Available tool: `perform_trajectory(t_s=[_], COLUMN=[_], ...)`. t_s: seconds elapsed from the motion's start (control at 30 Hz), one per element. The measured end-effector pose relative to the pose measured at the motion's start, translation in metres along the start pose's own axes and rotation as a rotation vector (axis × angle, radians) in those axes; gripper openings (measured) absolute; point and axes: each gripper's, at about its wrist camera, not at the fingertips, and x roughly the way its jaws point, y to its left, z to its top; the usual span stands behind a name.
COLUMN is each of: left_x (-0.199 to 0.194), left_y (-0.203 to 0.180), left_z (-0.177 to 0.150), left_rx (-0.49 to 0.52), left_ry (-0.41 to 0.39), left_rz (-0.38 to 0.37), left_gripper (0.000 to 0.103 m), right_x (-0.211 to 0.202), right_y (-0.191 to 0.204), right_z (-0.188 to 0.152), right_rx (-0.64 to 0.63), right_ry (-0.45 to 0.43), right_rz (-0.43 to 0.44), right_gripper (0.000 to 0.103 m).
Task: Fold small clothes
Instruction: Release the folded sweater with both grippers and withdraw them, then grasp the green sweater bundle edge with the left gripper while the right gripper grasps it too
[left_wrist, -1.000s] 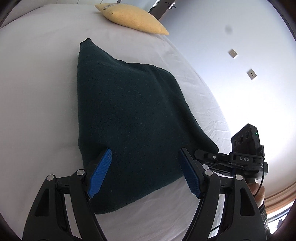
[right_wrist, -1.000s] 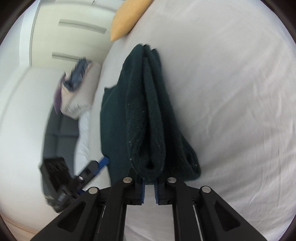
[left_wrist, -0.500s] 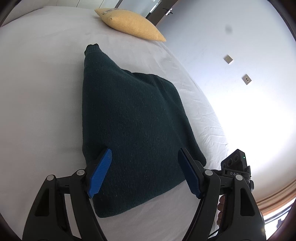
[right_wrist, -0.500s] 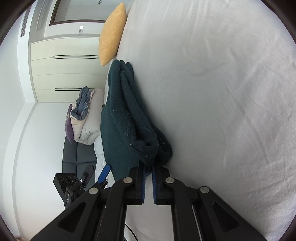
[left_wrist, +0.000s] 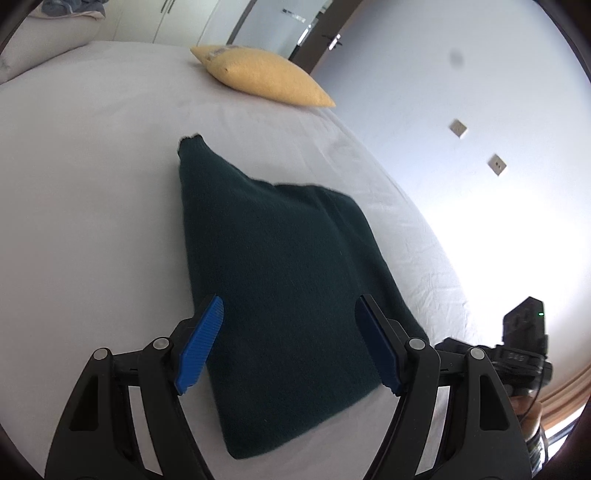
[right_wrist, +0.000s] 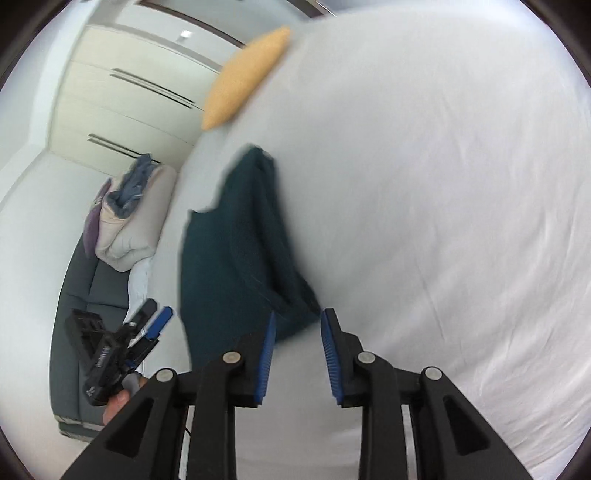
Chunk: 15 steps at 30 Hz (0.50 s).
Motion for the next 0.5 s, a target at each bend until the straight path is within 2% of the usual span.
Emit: perform_trajectory(t_s=[0.13, 0.3, 0.33, 0.37, 0.43, 0.5], left_x=[0.006, 0.030, 0.035, 0.044, 0.060, 0.082], left_y=[0.008, 0.006, 0.005, 0.005, 0.006, 0.011], left_z=[0.016, 0.042, 0.045, 0.050, 0.055, 0.057], left_rx=[-0.013, 0.024, 0.031, 0.041, 0.046, 0.044], left_ry=[-0.023, -0.032, -0.028, -0.017, 0.006, 0.055], left_rz=[0.018, 0.038, 0.040, 0.051, 0.061, 0.091], left_gripper=[0.073, 0.072, 0.071, 0.065, 0.057, 0.048], right_x=[0.045, 0.107, 0.113, 0.122, 0.124, 0.120], right_y=[0.046, 0.053, 0.048, 0.041, 0.032, 0.020], right_z=[0.029, 0.049, 0.049, 0.050, 0.052, 0.051], right_rx=[-0.141, -0.119, -0.110, -0.090, -0.074, -0.052], right_ry=[0.106, 0.164, 0.176, 0.187, 0.185, 0.176], right_rz=[0.118, 0.109, 0.089, 0.070, 0.058, 0.073], right_gripper=[0.029, 0.029, 0.029, 0.029, 0.009, 0.002])
